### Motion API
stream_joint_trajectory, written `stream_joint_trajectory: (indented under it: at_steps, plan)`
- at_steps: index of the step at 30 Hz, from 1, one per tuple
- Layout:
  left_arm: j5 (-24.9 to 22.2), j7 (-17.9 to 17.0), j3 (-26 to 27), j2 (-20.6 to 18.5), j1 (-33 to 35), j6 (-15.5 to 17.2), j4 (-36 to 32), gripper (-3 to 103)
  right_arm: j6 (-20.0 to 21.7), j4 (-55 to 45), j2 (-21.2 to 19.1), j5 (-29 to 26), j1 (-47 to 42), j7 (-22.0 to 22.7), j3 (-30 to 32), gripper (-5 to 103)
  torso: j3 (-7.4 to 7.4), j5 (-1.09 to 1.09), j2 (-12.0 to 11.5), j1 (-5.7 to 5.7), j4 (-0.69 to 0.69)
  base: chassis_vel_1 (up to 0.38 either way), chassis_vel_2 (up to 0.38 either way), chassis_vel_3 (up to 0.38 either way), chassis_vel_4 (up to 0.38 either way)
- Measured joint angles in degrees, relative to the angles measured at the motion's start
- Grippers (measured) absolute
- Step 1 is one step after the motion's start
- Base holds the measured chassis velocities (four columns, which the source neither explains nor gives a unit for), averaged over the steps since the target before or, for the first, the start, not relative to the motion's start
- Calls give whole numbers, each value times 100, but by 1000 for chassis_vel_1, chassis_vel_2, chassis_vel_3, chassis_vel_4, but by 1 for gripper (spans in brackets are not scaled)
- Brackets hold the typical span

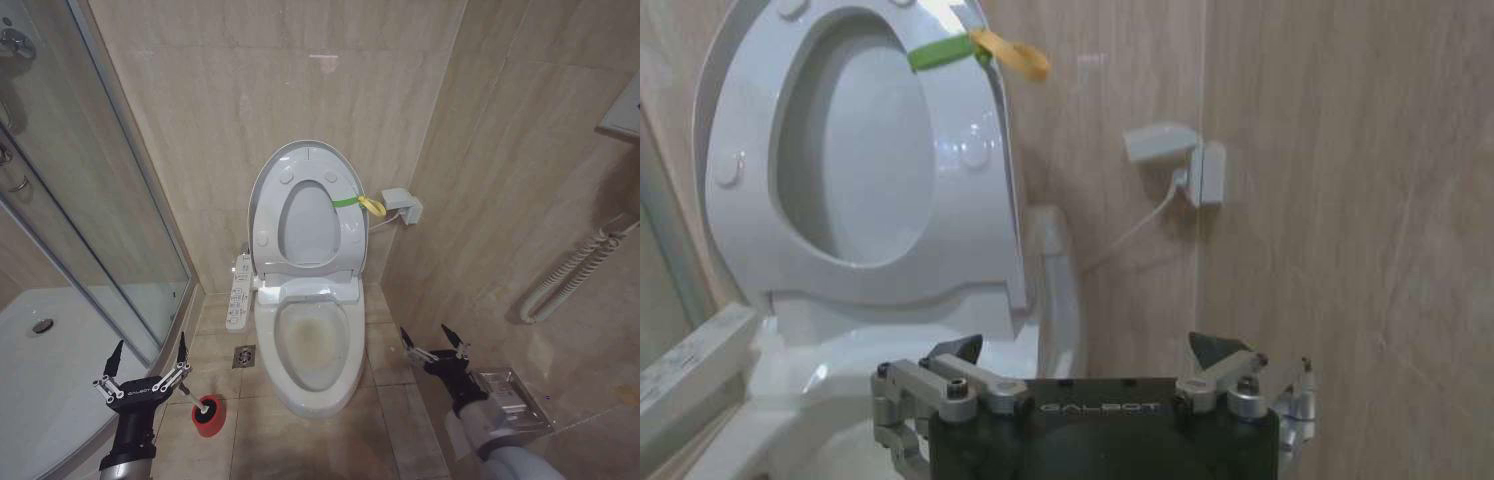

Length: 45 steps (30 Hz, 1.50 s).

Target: Open the toilet lid, clean the toilet bowl with a toilet brush, close the toilet lid, and flush.

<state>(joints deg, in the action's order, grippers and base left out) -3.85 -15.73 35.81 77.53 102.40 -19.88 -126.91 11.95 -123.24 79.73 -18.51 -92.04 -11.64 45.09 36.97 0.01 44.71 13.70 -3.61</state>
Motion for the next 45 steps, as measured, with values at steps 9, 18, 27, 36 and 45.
stream_joint_trajectory:
  at_steps: [9, 18, 27, 36, 45]
  plan:
    - [0, 0, 0, 0, 0, 0, 0, 100, 16, -18, 7, -117, -22, -53, -10, 100, 0, 0, 0, 0, 1, 0, 0, 0, 0]
    - [0, 0, 1, 0, 0, 0, 0, 100, -320, -988, 415, -882, -495, 253, -1062, 100, -1, -3, 0, 0, 1, 0, 0, 0, 0]
    - [0, 0, 0, 0, 0, 0, 0, 100, -480, -812, 372, -889, -184, 286, -973, 100, 0, -2, 0, 0, 1, 0, 0, 0, 0]
    - [0, 0, 0, 0, 0, 0, 0, 100, -584, -429, 278, -664, 170, 299, -862, 100, 0, -1, 0, 0, 1, 0, 0, 0, 0]
    - [0, 0, 0, 0, 0, 0, 0, 100, -680, -327, 235, -548, 249, 166, -791, 100, 0, -1, 0, 0, 1, 0, 0, 0, 0]
